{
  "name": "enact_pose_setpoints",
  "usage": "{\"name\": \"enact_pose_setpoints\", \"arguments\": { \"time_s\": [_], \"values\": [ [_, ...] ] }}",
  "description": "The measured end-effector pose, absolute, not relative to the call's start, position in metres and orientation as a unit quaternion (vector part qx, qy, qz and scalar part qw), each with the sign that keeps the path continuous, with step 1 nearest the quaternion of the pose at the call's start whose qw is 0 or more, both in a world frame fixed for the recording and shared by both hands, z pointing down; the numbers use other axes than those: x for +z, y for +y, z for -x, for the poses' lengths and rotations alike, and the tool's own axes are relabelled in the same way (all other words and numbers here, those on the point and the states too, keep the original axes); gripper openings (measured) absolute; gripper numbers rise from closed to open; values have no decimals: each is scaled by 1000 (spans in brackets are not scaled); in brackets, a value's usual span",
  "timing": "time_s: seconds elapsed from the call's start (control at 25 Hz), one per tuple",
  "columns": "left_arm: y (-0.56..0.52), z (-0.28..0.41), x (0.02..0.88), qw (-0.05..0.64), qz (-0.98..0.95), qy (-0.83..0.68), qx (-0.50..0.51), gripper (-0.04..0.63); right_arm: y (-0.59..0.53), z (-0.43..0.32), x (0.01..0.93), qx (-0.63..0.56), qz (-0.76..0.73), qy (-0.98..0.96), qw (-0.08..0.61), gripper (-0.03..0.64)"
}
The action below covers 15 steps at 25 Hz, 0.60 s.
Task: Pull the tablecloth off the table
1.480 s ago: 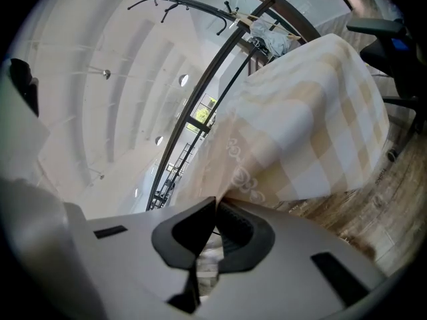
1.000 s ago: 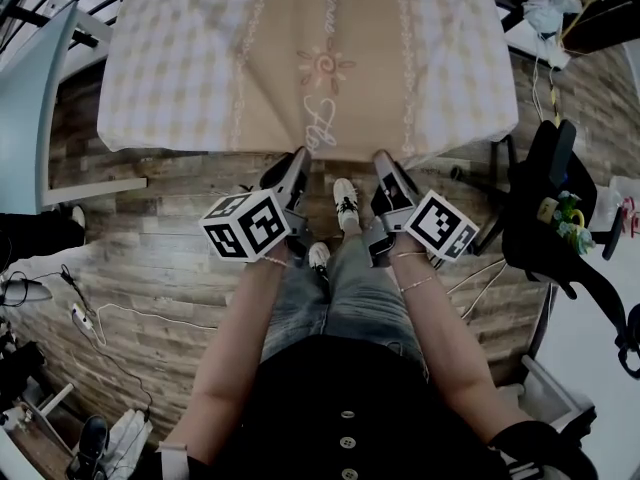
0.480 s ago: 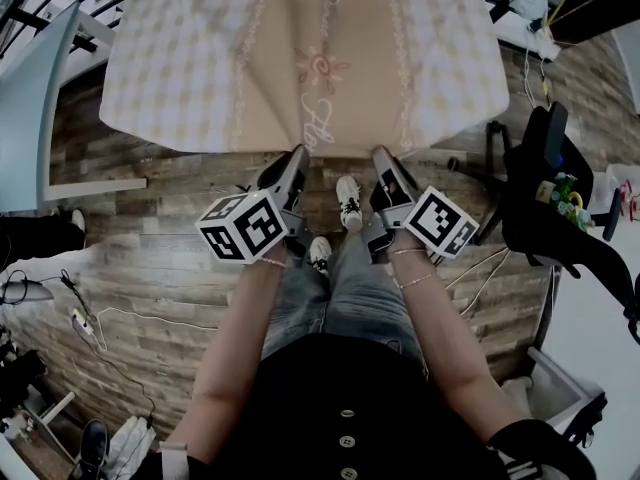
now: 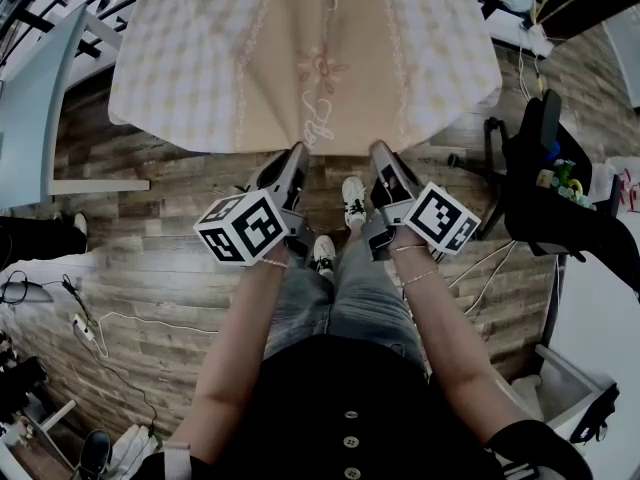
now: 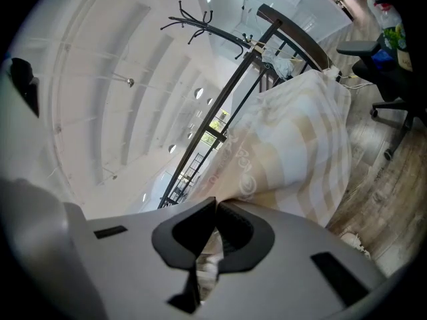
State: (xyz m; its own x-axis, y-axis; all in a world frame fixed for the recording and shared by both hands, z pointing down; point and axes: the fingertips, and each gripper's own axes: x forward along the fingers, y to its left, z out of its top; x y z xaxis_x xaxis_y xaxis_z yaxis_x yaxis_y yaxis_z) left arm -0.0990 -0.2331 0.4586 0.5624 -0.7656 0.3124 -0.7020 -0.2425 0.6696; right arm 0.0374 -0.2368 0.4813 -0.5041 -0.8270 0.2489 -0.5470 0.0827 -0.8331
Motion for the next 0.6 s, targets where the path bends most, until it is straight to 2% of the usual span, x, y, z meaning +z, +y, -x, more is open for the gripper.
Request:
{"name": "enact_pose_setpoints", "arguments": {
  "time_s": [0.6],
  "values": [
    [-186,114,448,407,-790,-455,-54,15,-187,-24,467,-474,477,721,163,26]
  ]
}}
